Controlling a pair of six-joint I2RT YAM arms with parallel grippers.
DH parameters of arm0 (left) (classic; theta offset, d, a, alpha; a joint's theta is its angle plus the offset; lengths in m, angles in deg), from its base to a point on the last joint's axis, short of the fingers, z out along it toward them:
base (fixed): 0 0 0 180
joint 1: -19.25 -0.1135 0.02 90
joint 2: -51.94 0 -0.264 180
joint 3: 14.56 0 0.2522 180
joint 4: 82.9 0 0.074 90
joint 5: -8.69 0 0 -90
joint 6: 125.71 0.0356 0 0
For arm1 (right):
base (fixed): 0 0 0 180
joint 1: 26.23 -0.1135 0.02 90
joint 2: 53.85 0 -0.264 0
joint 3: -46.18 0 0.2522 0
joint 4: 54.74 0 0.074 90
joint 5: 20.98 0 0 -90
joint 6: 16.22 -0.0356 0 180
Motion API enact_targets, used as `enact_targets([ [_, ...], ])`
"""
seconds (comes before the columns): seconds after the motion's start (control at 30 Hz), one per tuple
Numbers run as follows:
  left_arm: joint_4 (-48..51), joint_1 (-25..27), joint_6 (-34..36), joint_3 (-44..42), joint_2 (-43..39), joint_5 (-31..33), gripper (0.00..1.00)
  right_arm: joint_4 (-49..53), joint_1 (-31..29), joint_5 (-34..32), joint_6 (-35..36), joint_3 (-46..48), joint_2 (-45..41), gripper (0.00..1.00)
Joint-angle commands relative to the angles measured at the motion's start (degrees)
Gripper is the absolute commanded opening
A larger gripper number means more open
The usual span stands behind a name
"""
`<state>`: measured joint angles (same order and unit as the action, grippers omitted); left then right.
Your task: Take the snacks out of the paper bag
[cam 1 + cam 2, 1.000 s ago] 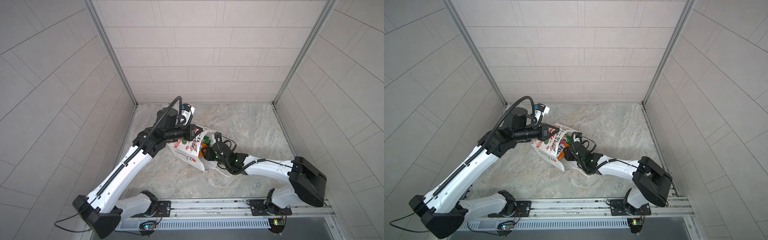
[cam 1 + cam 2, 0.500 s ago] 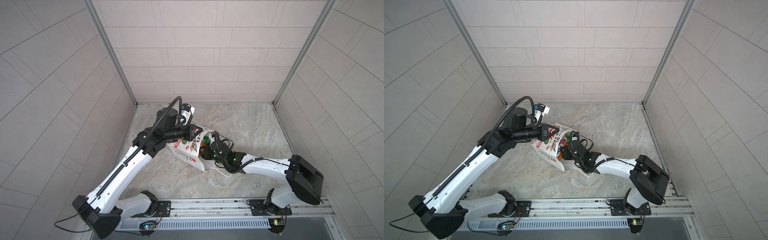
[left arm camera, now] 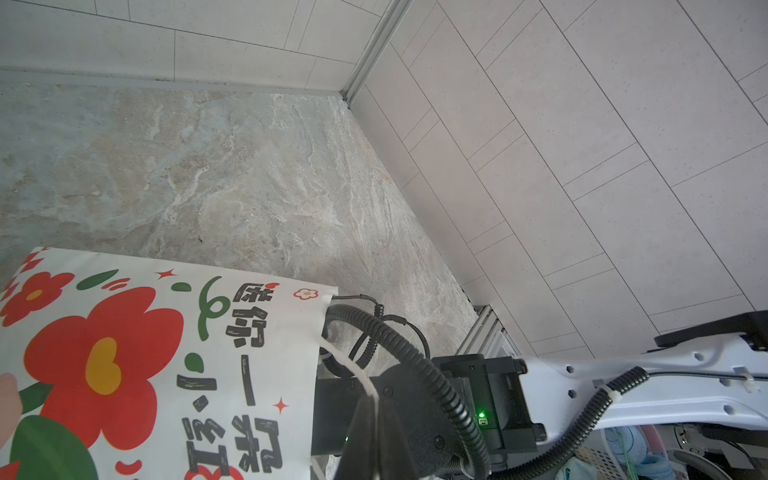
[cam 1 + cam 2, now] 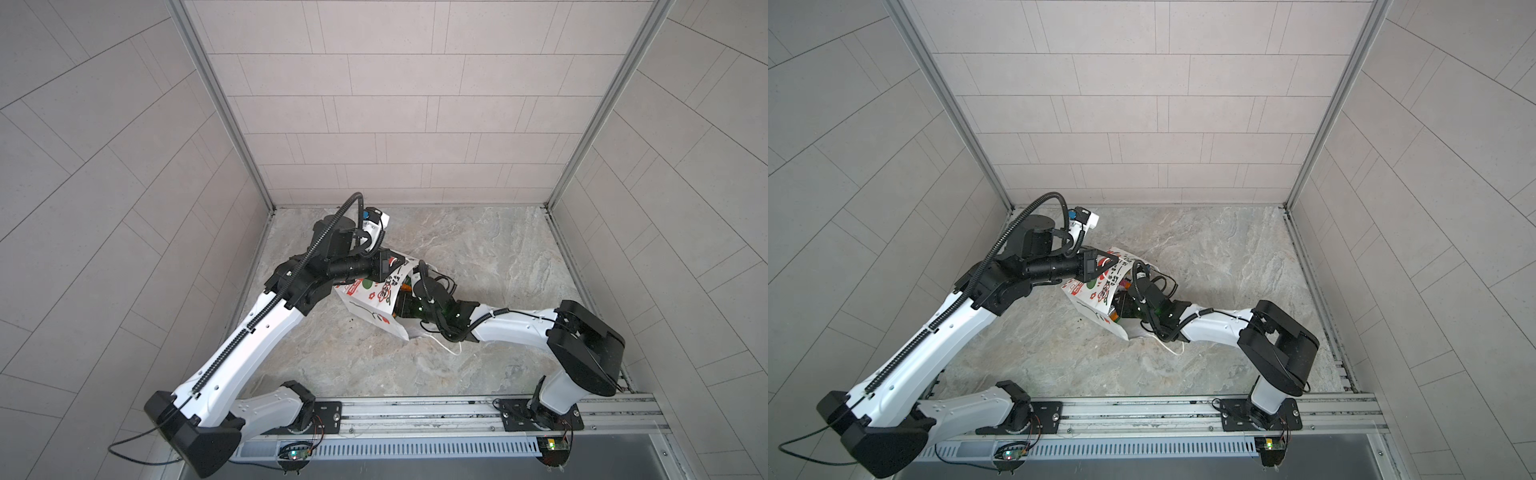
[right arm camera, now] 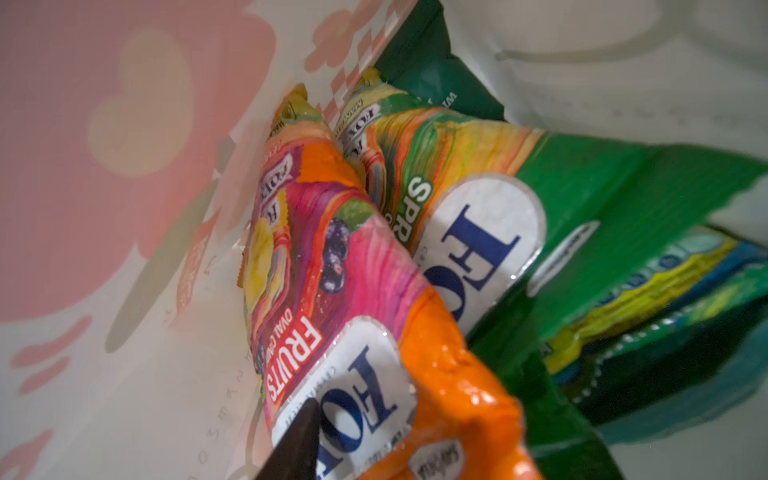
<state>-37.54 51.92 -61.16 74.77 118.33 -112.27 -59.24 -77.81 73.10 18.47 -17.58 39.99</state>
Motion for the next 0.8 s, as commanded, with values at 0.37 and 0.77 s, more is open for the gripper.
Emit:
enact_targets([
  [0.37, 1.89, 0.25, -0.69, 0.62, -2.69, 10.44, 0.0, -2.56, 0.15, 0.29, 4.9, 0.88, -4.06, 0.0],
  [0.77, 2.37, 0.22, -1.06, -0.49, -3.07, 16.13, 0.0, 2.67, 1.01, 3.98, 9.12, 1.48, -12.26, 0.0],
])
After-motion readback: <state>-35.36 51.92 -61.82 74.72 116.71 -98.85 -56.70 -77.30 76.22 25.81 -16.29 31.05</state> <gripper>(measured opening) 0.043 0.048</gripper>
